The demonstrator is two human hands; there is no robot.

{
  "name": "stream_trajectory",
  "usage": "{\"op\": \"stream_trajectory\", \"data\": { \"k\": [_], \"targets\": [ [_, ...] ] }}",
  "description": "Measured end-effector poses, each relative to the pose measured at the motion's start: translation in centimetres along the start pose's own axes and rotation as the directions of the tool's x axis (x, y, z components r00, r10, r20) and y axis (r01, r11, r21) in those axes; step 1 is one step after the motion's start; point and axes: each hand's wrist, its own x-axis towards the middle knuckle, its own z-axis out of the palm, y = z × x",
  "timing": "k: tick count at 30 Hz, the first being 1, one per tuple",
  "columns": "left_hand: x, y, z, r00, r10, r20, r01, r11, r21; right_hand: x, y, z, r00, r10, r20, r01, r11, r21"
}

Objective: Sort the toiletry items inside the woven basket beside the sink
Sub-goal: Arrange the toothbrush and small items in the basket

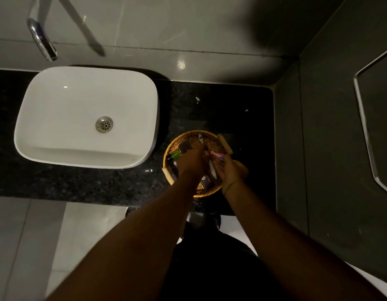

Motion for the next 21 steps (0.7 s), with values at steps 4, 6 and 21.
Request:
{"op": "stream_trajectory", "data": {
  "k": [4, 6, 21],
  "targets": [
    [-0.1, 0.0, -0.2, 1.0, 0.005, -0.012, -0.005, 0.999, 0.039, 0.3, 0.1, 1.3, 0.991, 0.112, 0.068, -0.114, 0.993, 0.035],
    [-0.2, -0.2, -0.4, 0.999, -0.004, -0.044, 0.006, 1.0, 0.027, 0.6, 0.4, 1.3, 0.989, 0.125, 0.082, -0.125, 0.992, -0.006],
    [-3.0, -1.8, -1.1, 0.996, 0.034, -0.08, -0.025, 0.995, 0.101, 0.0, 2.9, 2.1, 0.98, -0.053, -0.192, -0.005, 0.956, -0.292]
  ]
}}
